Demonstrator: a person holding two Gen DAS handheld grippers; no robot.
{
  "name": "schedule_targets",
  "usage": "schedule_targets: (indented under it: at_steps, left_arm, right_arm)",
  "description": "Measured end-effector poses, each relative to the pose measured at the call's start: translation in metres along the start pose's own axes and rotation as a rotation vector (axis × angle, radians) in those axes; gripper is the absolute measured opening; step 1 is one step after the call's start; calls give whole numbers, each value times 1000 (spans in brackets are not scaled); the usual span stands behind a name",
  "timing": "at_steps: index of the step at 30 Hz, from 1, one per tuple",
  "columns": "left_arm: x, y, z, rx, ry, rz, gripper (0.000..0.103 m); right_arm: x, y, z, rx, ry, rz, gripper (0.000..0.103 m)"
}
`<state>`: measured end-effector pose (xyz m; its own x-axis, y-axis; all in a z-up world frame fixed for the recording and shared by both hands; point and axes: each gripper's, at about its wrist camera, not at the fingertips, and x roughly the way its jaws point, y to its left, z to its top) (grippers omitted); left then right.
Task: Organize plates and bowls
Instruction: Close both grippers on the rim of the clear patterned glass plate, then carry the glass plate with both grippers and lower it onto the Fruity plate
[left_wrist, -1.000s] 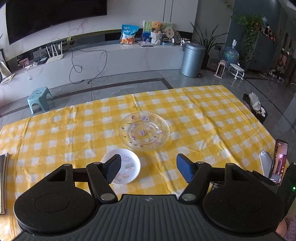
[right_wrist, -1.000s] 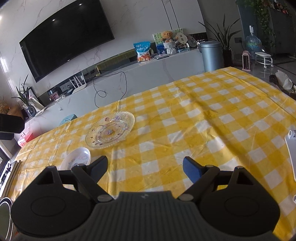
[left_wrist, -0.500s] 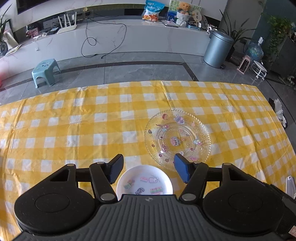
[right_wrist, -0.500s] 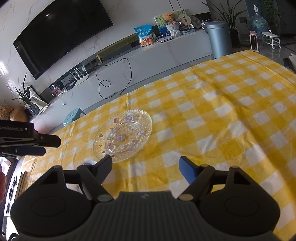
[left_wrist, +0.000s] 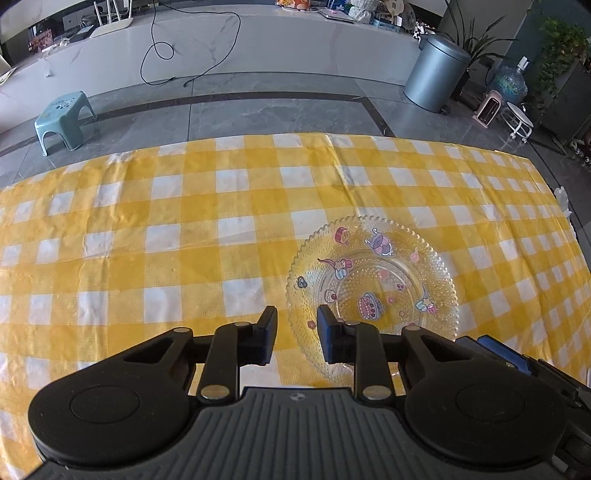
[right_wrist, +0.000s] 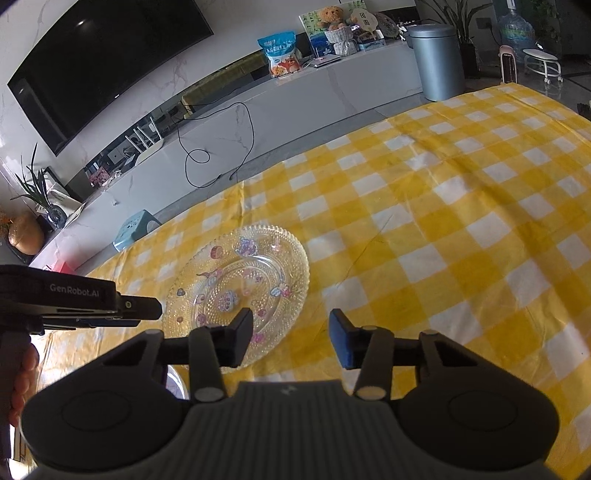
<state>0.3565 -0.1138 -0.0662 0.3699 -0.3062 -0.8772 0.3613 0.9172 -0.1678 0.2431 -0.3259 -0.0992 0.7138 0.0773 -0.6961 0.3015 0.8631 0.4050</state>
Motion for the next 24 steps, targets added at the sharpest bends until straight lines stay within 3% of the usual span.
schedule_targets:
  at_steps: [7, 24]
  left_arm:
    - [16, 8, 3, -12, -9, -12, 17]
    - [22, 22, 4, -78, -46, -96, 15]
  right_arm:
    - [17, -11, 9, 72, 15, 46, 29]
    - [35, -19, 10, 129, 24, 71, 7]
